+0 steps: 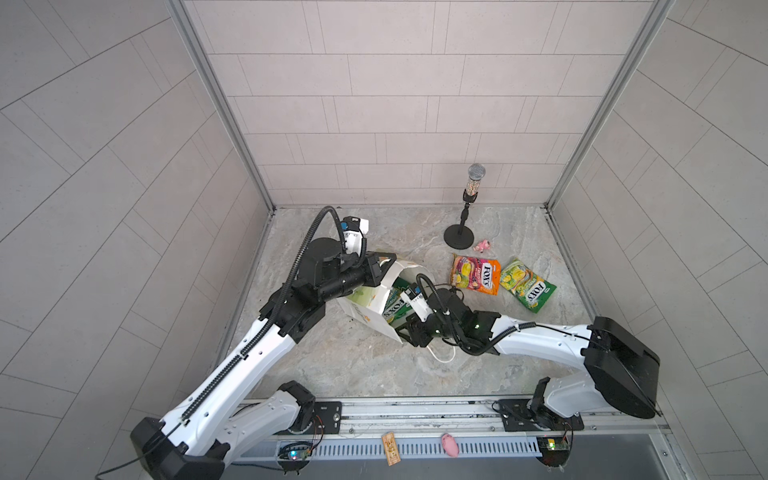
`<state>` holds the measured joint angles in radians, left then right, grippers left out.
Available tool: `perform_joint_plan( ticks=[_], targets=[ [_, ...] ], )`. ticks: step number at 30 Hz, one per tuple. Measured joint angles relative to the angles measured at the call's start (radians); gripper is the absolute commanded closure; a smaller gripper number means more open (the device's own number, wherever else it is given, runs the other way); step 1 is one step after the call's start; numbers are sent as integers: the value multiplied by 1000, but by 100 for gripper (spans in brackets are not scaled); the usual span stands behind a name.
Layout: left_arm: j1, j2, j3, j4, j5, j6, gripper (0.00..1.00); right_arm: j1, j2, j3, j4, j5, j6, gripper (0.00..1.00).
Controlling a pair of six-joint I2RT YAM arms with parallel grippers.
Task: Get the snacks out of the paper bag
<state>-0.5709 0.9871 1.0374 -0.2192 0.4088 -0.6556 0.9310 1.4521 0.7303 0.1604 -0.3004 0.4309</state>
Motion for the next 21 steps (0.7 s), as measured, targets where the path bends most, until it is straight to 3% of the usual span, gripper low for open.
perform_joint_plan(
  ticks=[10,21],
  targets=[
    [-6,5,0,5,14,-2,100,47,39,64,1,85,4,39],
    [-13,8,0,5,16,-2,100,46,87,128,6,255,123,43]
  ],
)
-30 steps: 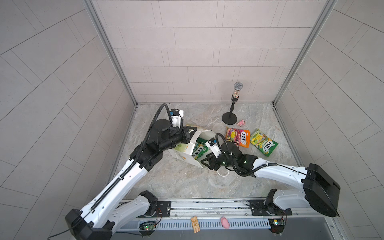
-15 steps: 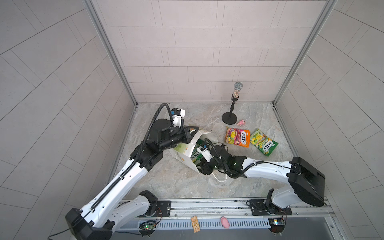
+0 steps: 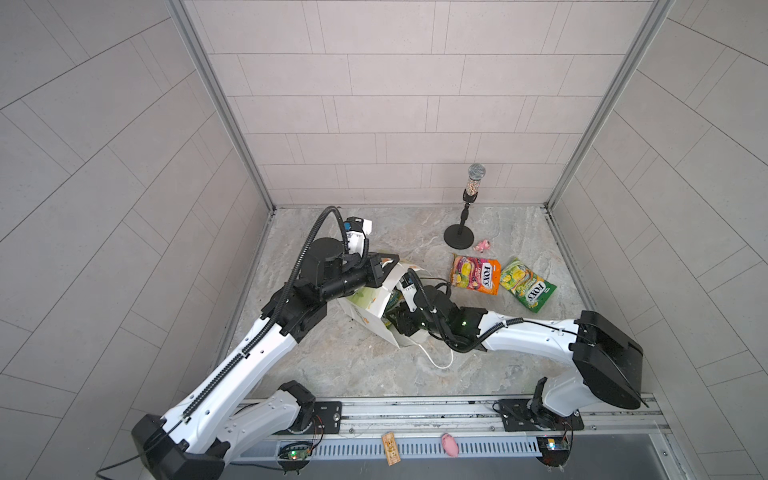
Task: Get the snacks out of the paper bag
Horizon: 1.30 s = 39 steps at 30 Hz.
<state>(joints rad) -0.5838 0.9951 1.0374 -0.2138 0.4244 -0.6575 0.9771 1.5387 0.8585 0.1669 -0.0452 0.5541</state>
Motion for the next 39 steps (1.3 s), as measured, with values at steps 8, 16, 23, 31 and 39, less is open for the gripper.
perform_joint_plan(
  ticks=[8,16,23,31,39],
  targets=[
    [-2,0,0,0,-1,0,100,0,63,29,-3,45,89,45],
    [-6,0,0,0,-2,1,100,-17,78,52,-11,78,227,49],
    [-8,0,0,0,-2,1,100,-51,119,101,-48,79,325,52],
    [-8,0,0,0,-2,1,100,-61,192,182,-95,64,380,53],
    [-11,0,0,0,-16,1,100,-62,249,253,-149,59,410,50]
  ],
)
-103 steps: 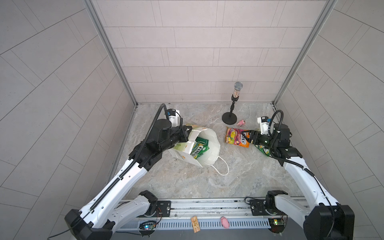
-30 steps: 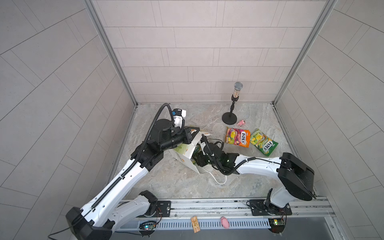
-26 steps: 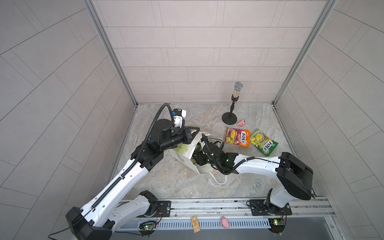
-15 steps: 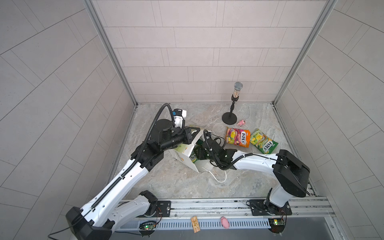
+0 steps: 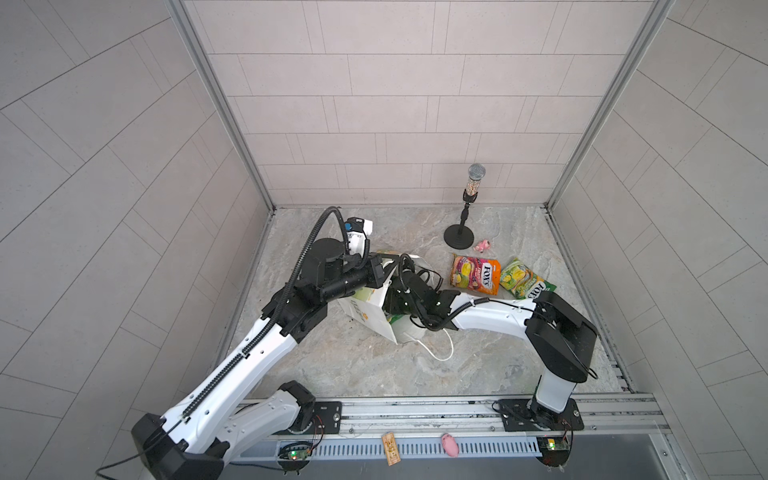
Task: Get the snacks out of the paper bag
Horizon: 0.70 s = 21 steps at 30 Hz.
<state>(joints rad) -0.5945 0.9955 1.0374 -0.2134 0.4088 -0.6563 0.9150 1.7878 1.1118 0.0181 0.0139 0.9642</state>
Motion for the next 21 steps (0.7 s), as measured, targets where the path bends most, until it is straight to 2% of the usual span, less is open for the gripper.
perform_joint_plan(
  ticks=[7,10,13,16,17,18,21],
  targets=[
    [-2,9,0,2,-25,0,100,-4,69,74,-41,5,18,49],
    [-2,11,0,2,-40,0,100,-6,107,105,-42,-4,25,53],
    [-2,11,0,0,-51,0,100,-8,134,124,-22,-29,30,65],
    [-2,11,0,-2,-56,2,100,-8,141,124,0,-57,31,85],
    [-2,10,0,-2,-59,2,100,-10,142,121,13,-66,34,96],
    [-2,10,0,-3,-62,3,100,-11,142,115,27,-78,29,100],
    [-2,4,0,-12,-69,9,100,-17,141,88,70,-99,27,100]
  ],
)
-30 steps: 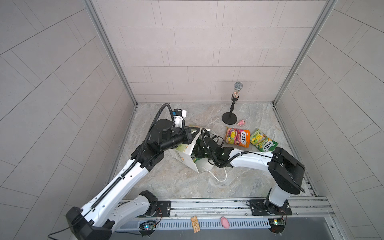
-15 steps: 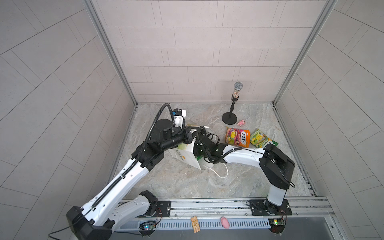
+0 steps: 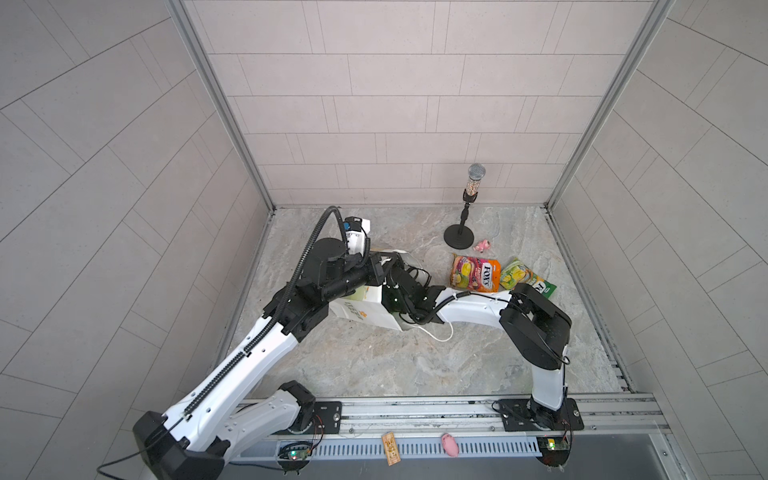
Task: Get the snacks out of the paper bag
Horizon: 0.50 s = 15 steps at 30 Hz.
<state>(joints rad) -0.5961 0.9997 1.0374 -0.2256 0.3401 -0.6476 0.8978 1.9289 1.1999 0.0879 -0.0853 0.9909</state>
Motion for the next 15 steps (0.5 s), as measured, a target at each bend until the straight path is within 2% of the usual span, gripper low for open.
perform_joint_plan(
  ticks=[15],
  targets=[
    [-3,-36,0,-69,-94,34,100,-28,-158,-119,35,-69,-115,100]
  ],
)
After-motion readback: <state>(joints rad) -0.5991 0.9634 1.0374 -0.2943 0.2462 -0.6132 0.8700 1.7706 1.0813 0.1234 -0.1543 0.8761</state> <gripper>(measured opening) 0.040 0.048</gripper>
